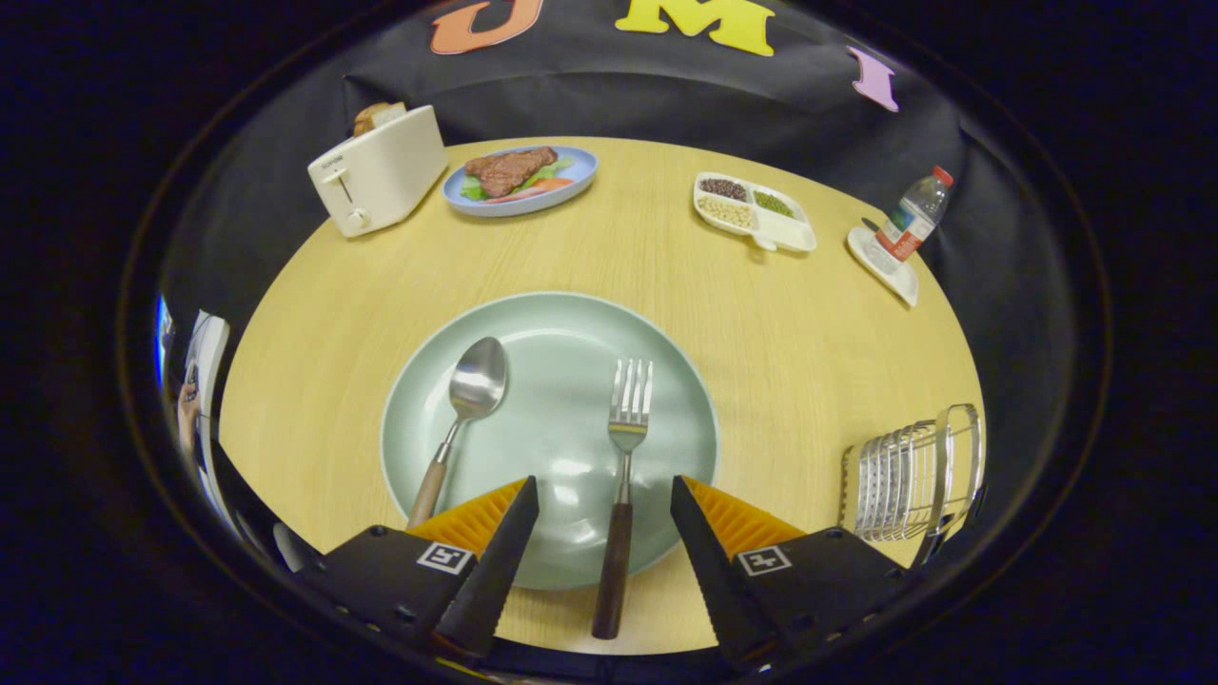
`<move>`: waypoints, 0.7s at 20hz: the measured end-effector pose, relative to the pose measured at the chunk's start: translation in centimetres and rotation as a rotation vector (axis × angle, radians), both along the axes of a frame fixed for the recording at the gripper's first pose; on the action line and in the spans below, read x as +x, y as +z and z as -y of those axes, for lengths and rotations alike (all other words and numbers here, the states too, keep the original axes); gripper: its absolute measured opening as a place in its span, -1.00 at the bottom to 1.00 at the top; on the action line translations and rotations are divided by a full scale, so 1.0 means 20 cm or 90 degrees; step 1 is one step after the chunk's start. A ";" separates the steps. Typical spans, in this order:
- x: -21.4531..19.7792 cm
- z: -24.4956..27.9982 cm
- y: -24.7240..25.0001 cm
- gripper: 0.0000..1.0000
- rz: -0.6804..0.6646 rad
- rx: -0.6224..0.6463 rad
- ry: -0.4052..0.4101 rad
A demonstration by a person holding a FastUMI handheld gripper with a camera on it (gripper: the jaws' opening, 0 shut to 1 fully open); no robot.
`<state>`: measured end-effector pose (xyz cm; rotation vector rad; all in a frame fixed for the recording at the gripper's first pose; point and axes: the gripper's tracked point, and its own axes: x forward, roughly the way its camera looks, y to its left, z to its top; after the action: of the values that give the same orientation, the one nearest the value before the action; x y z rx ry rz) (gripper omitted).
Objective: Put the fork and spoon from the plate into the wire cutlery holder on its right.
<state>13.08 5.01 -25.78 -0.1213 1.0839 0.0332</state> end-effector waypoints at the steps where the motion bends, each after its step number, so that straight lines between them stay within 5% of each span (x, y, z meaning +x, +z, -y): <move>1: 0.00 0.00 -0.02 0.56 -0.005 -0.001 -0.003; 5: 0.00 0.00 -0.06 0.02 -0.024 0.008 -0.012; 8: 0.03 -0.02 -0.10 -0.03 -0.034 0.018 -0.009; 10: -0.01 -0.03 -0.13 -0.63 -0.046 0.030 -0.008; 14: -0.01 -0.03 -0.08 -0.94 -0.044 0.037 -0.006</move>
<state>12.92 5.60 -27.47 -0.0629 1.1517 0.0599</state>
